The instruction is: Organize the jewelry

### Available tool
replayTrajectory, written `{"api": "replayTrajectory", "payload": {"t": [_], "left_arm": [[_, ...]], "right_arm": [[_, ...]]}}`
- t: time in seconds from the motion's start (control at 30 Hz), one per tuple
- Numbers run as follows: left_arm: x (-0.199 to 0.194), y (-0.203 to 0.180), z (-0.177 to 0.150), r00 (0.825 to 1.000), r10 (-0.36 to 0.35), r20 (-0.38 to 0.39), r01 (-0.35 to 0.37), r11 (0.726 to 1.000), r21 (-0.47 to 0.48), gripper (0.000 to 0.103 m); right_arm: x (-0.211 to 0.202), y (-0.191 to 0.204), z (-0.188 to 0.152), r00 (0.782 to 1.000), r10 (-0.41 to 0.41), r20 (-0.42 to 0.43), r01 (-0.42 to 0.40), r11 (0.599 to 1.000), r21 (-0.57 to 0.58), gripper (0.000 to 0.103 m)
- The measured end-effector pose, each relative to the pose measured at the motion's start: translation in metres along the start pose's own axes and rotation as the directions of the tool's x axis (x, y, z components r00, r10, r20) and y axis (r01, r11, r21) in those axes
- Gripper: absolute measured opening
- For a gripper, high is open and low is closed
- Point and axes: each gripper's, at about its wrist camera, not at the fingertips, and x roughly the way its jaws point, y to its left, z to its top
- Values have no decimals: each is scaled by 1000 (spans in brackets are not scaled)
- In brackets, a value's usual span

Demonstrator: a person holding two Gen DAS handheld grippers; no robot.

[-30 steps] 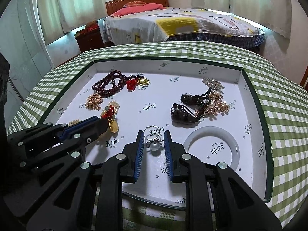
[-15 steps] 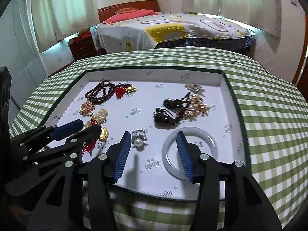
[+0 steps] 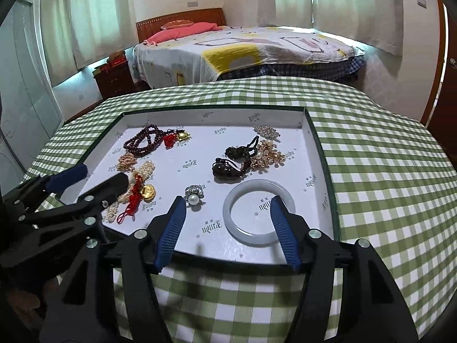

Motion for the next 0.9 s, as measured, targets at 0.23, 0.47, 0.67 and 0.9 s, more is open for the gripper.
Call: {"api": "replayTrajectory", "payload": {"t": [0.23,0.47,0.67,0.9], "left_arm": [[-41,7,1,998,34,57,-33,999,-14,79],[-82,12,-3,992,83,99,-80,996,-33,82],[-116,16,-7,985,118,127,-113,993,-47,84],[-154,20,-7,974,141,177,-130,989,-74,84]], "right_arm": [[-34,4,-1,999,7,41,-7,1000,6,69],[-72,9,-4,996,10,84,-10,1000,1,71],[-106,14,-5,992,2,129,0,1000,-16,77],[-141,21,-6,984,2,176,5,999,-42,78]]}}
